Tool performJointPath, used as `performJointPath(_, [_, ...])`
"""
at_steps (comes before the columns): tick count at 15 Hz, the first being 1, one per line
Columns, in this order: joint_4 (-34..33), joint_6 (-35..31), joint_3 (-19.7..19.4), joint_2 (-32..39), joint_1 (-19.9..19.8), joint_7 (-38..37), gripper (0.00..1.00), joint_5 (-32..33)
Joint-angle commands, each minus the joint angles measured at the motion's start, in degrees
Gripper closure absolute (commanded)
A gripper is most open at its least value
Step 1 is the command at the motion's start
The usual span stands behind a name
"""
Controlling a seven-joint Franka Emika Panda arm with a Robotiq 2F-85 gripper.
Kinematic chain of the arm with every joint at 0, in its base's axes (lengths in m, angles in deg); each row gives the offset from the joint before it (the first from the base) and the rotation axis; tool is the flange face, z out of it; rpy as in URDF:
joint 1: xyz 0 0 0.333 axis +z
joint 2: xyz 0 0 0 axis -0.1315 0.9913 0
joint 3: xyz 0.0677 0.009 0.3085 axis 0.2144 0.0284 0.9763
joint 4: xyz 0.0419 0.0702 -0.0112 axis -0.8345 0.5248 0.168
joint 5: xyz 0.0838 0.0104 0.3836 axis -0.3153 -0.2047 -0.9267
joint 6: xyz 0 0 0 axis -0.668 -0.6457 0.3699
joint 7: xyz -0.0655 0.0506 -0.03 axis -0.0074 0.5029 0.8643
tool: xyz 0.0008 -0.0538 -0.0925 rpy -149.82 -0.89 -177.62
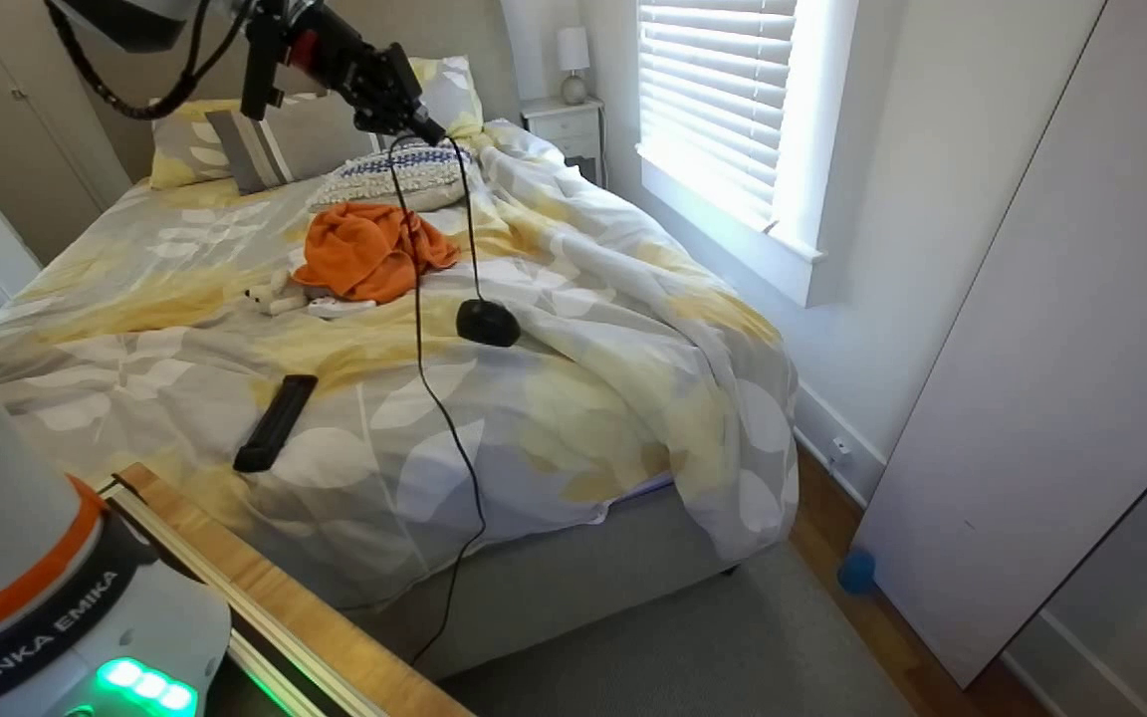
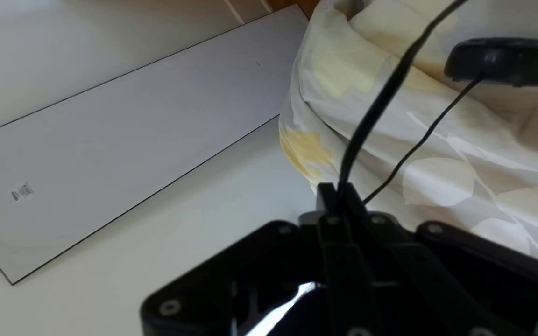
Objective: Move the black clock cable to the right side of the bed, pick up the digital clock and place it on the left side of the bed
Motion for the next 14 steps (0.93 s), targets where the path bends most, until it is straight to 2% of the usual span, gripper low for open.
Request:
performJointPath(1, [2.8,1.7,1.3,-3.1,-0.6,3.9,0.99,-2.5])
performJointPath(3, [2.7,2.6,1.3,-2.2,-0.8,5.5,0.99,-3.4])
performJointPath(8, [0.4,4.5,1.3,5.0,-1.0,6.3,0.99,-3.8])
performJointPath(11, [-1.4,3.4,1.4,10.2,-0.5,6.7,0.99,-3.6])
performJointPath(14, [-4.9,0.4,1.3,15.5,0.1,4.8,0.99,-0.7])
